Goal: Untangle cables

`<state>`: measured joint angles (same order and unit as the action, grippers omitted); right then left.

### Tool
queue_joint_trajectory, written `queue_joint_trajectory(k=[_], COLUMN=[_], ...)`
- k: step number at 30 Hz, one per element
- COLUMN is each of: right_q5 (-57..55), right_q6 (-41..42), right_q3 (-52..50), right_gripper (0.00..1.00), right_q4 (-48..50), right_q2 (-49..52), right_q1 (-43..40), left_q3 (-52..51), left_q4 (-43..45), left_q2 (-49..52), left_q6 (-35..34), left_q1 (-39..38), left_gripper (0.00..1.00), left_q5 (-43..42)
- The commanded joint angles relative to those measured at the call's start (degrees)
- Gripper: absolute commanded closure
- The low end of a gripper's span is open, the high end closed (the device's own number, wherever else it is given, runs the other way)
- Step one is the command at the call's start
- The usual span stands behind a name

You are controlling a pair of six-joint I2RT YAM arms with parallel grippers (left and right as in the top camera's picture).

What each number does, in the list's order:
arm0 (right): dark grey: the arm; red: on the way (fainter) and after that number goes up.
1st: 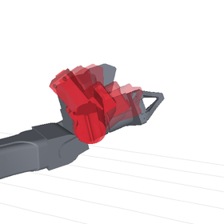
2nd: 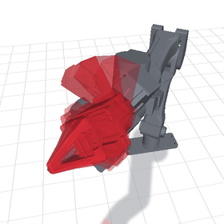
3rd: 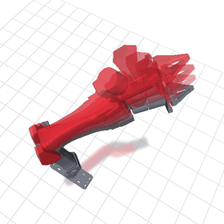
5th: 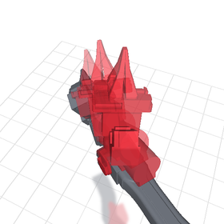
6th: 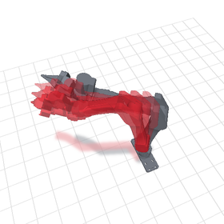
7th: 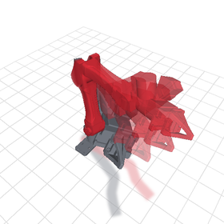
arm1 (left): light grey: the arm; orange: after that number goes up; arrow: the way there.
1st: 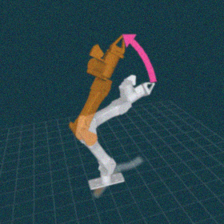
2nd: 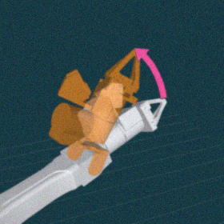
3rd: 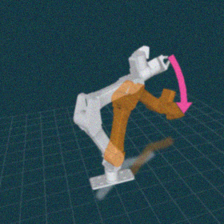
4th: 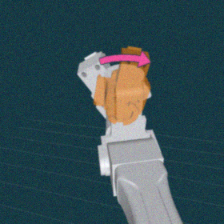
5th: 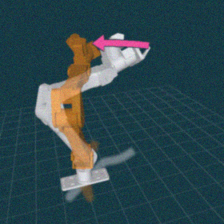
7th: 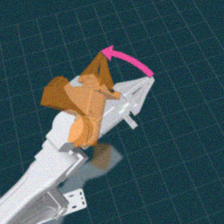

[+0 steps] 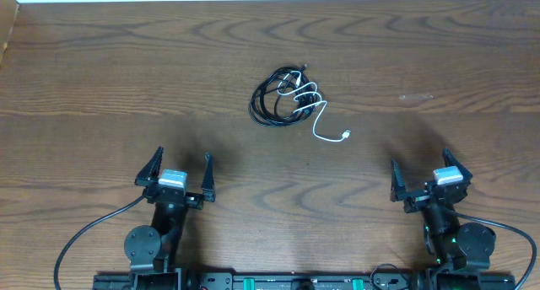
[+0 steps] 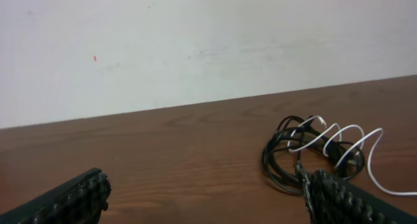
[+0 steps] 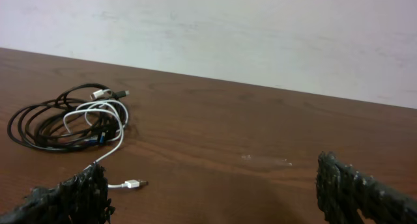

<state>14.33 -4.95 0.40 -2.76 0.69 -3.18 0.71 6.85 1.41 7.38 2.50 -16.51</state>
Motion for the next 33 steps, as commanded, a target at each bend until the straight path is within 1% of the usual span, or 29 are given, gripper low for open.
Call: queue_joint_trajectory(k=[1, 8, 12, 16, 20, 24, 29, 31, 33], right_q5=[0.15, 0.15, 0.15, 0.15, 0.15, 0.15, 0.15, 0.15, 0.15], right_q6=[0.61, 0.61, 0.61, 0.61, 0.61, 0.61, 0.61, 0.61, 0.61], right_q3=[-0.11, -0.11, -0.11, -0.11, -0.11, -0.11, -0.11, -0.11, -0.11], right_gripper=[0.01, 0.01, 0.01, 0.01, 0.01, 0.01, 0.01, 0.01, 0.01], right_q4=[-0.26, -0.26, -0.26, -0.26, -0.26, -0.24, -0.26, -0.24, -0.24], right_q2=[-0.37, -0.37, -0.37, -0.37, -0.37, -0.37, -0.37, -0.37, -0.37], right_q1=[0.13, 0.13, 0.13, 0.13, 0.13, 0.13, 0.13, 0.13, 0.13], left_q3=[-0.48, -0.31, 0.22, 1.92, 4.94, 9.75, 18.56, 22.93, 28.30], left_q4=[0.15, -0.17, -0.39, -0.35, -0.35, -0.48, -0.83, -2.23, -5.44], left_q2=[0.07, 0.07, 0.74, 2.69, 5.88, 11.43, 22.86, 27.93, 33.31], left_q6=[-5.57, -6.21, -6.34, -8.81, -8.76, -8.76, -8.79, -8.79, -8.76], left_q1=[-0.22, -0.22, -0.22, -0.22, -0.22, -0.22, -0.22, -0.22, -0.22], left_gripper=[0.02, 0.02, 0.02, 0.03, 0.03, 0.02, 0.03, 0.03, 0.02], left_q5=[-1.07, -1.25, -4.55, -5.25, -7.08, -9.49, -15.63, -18.21, -20.52])
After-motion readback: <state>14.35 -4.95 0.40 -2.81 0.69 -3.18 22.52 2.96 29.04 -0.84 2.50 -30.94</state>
